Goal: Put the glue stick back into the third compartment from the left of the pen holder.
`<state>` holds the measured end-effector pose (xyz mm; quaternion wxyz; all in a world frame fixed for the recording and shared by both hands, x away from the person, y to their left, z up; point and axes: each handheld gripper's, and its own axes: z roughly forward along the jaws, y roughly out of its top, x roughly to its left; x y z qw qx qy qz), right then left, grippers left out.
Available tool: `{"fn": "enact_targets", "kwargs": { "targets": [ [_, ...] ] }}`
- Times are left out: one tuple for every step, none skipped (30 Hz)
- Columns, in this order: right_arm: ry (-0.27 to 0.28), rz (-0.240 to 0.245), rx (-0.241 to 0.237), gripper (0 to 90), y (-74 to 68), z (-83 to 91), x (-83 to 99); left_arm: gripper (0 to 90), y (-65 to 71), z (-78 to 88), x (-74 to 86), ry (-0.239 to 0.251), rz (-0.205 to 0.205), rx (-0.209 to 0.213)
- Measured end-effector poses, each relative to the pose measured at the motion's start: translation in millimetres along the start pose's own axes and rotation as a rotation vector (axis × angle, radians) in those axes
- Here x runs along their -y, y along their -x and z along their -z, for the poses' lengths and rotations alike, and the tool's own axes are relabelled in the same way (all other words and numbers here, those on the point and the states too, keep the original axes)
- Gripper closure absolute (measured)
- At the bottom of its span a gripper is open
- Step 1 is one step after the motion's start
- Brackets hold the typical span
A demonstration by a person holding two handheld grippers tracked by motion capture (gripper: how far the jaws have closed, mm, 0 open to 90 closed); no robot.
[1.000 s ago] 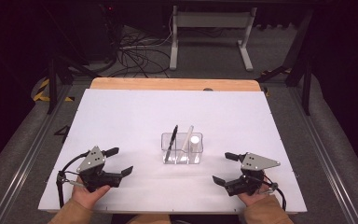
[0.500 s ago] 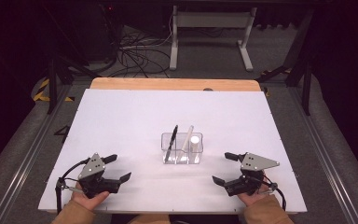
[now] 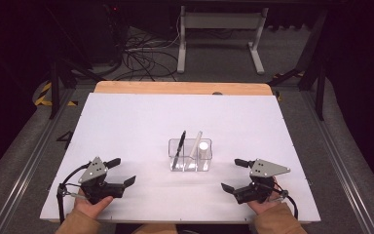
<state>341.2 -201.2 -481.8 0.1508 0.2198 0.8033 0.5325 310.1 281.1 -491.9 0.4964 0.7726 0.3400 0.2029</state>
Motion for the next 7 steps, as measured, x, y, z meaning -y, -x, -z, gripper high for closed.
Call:
{"fn": "enact_targets", "kwargs": {
  "targets": [
    [0.002,0.000,-0.006,3.6,0.0,0.2,-0.1,14.0,-0.2,0.1,0.0,-0.001,-0.001,-0.003],
    [0.005,0.000,-0.011,3.4,-0.1,0.2,-0.1,13.9,-0.2,0.2,0.0,-0.001,0.000,-0.005],
    [0.005,-0.002,-0.014,3.3,-0.1,0.1,-0.1,13.7,-0.8,0.3,-0.1,-0.002,-0.007,-0.010],
    [0.005,-0.003,-0.016,3.2,0.1,0.0,-0.1,13.2,-0.6,0.1,0.0,-0.003,-0.002,-0.012],
    [0.005,-0.004,-0.016,3.2,0.2,0.0,-0.1,12.7,-0.6,0.0,0.0,-0.005,-0.003,-0.017],
    [0.006,-0.004,-0.016,3.1,0.5,0.1,-0.1,12.1,-0.6,-0.1,0.0,-0.007,-0.005,-0.021],
    [0.006,-0.004,-0.015,3.1,0.6,0.1,-0.2,11.8,-1.0,-0.1,-0.1,-0.010,-0.010,-0.019]
  ]
}}
